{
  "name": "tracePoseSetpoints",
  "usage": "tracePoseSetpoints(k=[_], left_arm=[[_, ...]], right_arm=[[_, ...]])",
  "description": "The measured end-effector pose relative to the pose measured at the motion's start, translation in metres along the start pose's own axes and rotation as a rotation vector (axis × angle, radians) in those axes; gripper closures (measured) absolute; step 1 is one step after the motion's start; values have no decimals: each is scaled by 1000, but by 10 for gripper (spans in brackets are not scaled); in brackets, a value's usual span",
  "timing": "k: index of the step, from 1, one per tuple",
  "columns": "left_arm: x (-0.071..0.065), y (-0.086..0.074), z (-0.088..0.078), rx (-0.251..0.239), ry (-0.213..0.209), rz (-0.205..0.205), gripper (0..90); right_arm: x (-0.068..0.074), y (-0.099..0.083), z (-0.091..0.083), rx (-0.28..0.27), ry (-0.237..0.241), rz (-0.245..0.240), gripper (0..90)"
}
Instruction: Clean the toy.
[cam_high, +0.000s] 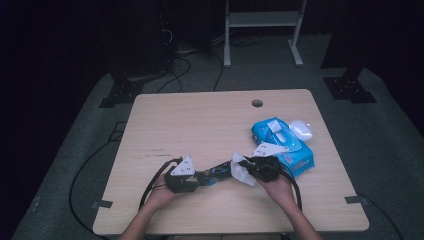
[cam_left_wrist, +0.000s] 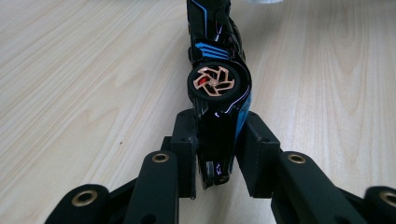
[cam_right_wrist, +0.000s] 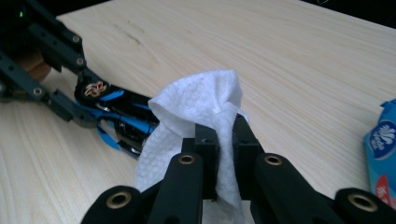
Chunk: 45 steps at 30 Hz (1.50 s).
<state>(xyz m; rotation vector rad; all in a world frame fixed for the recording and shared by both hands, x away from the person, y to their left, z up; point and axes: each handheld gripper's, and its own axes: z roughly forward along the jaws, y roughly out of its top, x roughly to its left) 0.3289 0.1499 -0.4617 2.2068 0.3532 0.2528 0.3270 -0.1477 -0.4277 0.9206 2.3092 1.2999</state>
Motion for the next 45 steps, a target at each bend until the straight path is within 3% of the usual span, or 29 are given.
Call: tracePoseSetpoints(k=[2, 4, 6, 10, 11, 13, 15, 17, 18, 19, 20, 24, 27, 31, 34, 38, 45], left_arm=[[0, 0, -1, 5, 2, 4, 697], [0, 0, -1, 5, 2, 7, 697], [0, 0, 0, -2, -2, 4, 697], [1, 1, 1, -2, -3, 2, 698], [1, 0, 1, -5, -4, 0, 697], [2, -1, 1, -8, -4, -9, 697], [2, -1, 1, -10, -4, -6, 698], [2, -1, 0, -5, -5, -1, 697], [2, -1, 0, -7, -5, -3, 698], [2, -1, 0, -8, -6, -5, 698], [3, -1, 0, -9, -7, -5, 697], [3, -1, 0, -11, -4, -9, 696], [5, -1, -1, -5, 17, -15, 690], [11, -3, -8, -46, 39, -74, 659], [14, -3, -12, -77, 6, -132, 595], [16, 0, -16, -123, -15, -169, 546], [25, -1, -18, -184, -45, -257, 526]], right_arm=[[-4, -3, 0, -2, -3, 16, 841], [-10, -5, -1, 23, -42, 18, 841], [-13, -5, -2, -3, -16, 78, 841], [0, 9, 4, -42, 37, 27, 836], [5, 10, 8, -39, 58, 3, 834], [5, 8, 11, -15, 51, -15, 835], [-2, 2, 9, -16, 49, 18, 836], [-10, 0, 3, 2, -12, 16, 836], [-13, -1, 1, 7, -18, 22, 836], [-16, -3, -2, -9, -2, 60, 836], [-17, -3, -3, -16, -2, 68, 836], [-11, 4, 2, -34, 44, 55, 836], [-4, 3, 11, -7, 79, 19, 833], [-5, 1, 10, -11, 99, 31, 834], [-4, 0, 9, -13, 95, 29, 834], [-2, -1, 8, -12, 96, 12, 835], [0, -2, 6, -8, 96, -13, 835]])
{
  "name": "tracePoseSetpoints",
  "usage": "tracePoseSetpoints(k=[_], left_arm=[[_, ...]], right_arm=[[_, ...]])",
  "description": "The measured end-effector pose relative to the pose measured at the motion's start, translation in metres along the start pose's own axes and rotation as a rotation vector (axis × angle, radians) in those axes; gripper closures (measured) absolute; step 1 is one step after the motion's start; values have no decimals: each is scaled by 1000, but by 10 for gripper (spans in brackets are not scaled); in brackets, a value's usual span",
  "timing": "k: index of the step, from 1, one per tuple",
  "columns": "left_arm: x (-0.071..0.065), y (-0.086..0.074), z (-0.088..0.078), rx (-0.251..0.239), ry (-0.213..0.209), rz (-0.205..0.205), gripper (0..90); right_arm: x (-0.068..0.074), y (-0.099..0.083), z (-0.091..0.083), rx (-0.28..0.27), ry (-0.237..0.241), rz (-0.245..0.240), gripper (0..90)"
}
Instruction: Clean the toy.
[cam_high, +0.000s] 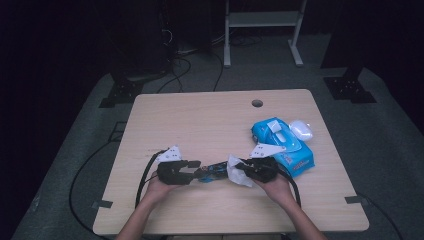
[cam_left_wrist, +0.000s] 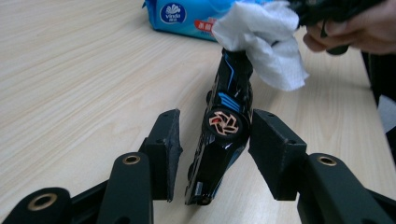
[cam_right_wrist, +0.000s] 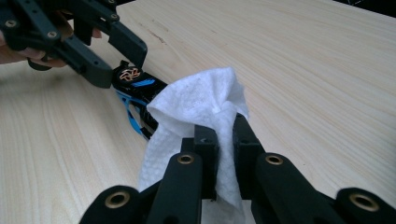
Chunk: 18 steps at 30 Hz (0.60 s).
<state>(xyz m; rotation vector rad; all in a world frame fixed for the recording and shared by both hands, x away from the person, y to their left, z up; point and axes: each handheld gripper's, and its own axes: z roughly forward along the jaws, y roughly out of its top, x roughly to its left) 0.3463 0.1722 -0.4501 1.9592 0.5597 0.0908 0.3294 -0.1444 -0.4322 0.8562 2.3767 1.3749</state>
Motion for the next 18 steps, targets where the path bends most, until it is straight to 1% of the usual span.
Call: tracePoseSetpoints(k=[4, 7, 11, 12, 16, 18], left_arm=[[1, 1, 1, -18, -10, -25, 515], [4, 0, 3, -22, -25, -64, 513], [7, -1, 3, -29, -40, -96, 513], [7, -1, 4, -27, -43, -100, 514], [6, -2, 8, 13, -48, -91, 520], [5, -3, 9, 21, -51, -90, 528]], right_arm=[[0, -1, -1, -2, 9, -1, 835], [1, -1, -2, 3, 6, -6, 835], [3, -1, -2, 2, 9, -13, 835], [3, -1, -2, 4, 9, -15, 835], [3, -1, -2, 3, 9, -21, 835], [3, -1, -3, 4, 9, -22, 835]])
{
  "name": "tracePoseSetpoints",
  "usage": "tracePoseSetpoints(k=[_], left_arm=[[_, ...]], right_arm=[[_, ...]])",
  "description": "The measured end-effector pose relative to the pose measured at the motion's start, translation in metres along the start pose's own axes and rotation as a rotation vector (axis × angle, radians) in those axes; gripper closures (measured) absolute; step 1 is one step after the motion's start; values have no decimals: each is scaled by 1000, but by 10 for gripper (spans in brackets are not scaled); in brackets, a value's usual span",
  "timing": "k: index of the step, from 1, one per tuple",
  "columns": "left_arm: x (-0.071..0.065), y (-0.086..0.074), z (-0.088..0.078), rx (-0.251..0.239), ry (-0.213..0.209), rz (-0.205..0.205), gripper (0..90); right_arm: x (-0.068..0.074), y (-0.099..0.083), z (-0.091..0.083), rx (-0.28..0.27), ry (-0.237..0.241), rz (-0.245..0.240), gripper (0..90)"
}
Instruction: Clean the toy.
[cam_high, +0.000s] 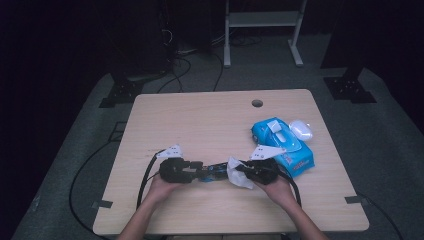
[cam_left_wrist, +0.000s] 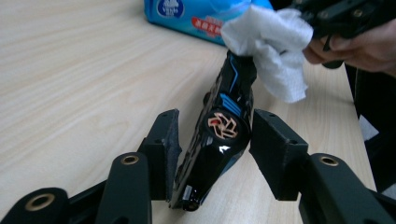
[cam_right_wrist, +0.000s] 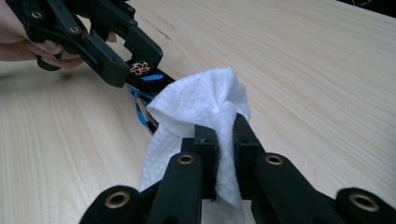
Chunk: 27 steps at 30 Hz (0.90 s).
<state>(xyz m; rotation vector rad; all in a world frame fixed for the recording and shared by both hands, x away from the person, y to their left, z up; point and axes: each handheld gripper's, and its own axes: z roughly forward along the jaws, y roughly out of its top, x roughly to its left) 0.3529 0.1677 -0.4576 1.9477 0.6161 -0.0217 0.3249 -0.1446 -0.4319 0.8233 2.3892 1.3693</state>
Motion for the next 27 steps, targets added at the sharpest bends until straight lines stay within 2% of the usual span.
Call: tracePoseSetpoints(k=[3, 4, 6, 9, 13, 17, 20, 22, 24, 27], left_arm=[[1, 1, -2, -24, -7, -10, 541], [0, 1, -2, -25, -5, 5, 564], [0, 1, -3, -16, -2, 11, 578], [-3, 2, -1, 0, 9, 42, 594], [-4, 2, 2, 16, 4, 62, 599], [-6, 1, 5, 47, 15, 89, 586], [-9, 1, 6, 67, 19, 114, 594], [-11, 2, 6, 91, 17, 148, 633], [-13, 3, 7, 103, 28, 175, 643], [-13, 3, 7, 100, 27, 179, 646]], right_arm=[[0, 1, 0, 6, 0, 0, 835], [0, 2, 0, 12, -4, 0, 835], [0, 3, 1, 19, -10, -4, 835], [0, 4, 1, 27, -6, 1, 835], [2, 15, 5, 43, -6, -6, 837], [18, 36, 26, 35, 27, -43, 837], [31, 44, 44, 63, 51, -77, 837], [37, 45, 54, 87, 54, -95, 837], [35, 44, 54, 85, 58, -79, 837], [24, 40, 45, 89, 26, -61, 837]])
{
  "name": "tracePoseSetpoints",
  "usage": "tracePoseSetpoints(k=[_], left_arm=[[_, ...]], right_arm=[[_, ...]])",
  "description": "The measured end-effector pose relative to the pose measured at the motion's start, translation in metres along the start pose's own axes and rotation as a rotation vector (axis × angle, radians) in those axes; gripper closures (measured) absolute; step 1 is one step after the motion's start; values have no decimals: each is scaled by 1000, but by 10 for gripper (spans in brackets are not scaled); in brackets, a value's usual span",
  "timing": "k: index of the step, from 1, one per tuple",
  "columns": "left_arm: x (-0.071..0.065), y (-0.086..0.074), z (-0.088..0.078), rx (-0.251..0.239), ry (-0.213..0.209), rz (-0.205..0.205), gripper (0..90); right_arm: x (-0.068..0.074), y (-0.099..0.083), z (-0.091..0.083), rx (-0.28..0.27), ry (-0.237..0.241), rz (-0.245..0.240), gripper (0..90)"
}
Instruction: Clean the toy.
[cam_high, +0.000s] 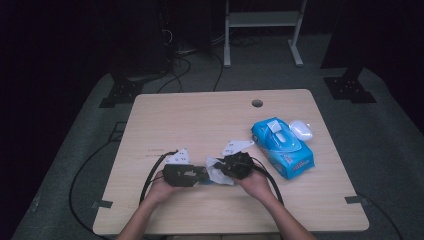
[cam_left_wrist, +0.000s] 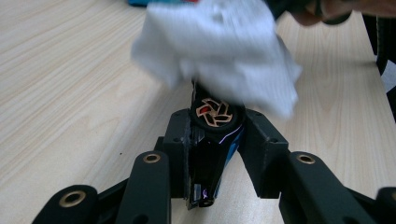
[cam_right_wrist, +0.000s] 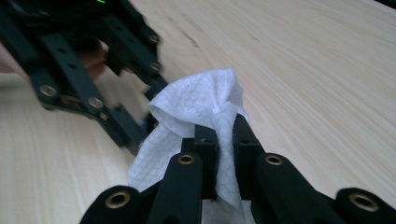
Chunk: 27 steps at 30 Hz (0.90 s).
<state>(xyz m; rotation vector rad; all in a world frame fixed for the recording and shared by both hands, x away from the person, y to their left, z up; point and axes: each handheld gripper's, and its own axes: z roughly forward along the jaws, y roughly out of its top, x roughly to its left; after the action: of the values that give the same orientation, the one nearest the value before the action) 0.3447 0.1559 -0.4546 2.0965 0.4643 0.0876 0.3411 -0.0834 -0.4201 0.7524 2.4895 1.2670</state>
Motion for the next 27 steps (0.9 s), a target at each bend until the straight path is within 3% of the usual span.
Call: tracePoseSetpoints(k=[5, 8, 12, 14, 16, 19, 27], left_arm=[[1, 0, 0, 2, -1, -1, 644], [4, 0, 0, -28, -19, -47, 622], [9, 1, -6, -105, -44, -119, 552], [11, 1, -7, -122, -39, -138, 550], [12, -1, -8, -158, -29, -190, 543], [15, -2, -9, -189, -21, -237, 545], [15, -4, -7, -173, -4, -242, 533]], right_arm=[[-30, -21, -27, -21, -53, 95, 837], [-36, -29, -33, -31, -48, 124, 837], [-31, -33, -34, -40, -51, 106, 836], [-30, -34, -35, -44, -46, 99, 836], [-29, -35, -35, -46, -47, 86, 836], [-28, -34, -35, -41, -55, 68, 837], [-27, -35, -35, -44, -58, 62, 836]])
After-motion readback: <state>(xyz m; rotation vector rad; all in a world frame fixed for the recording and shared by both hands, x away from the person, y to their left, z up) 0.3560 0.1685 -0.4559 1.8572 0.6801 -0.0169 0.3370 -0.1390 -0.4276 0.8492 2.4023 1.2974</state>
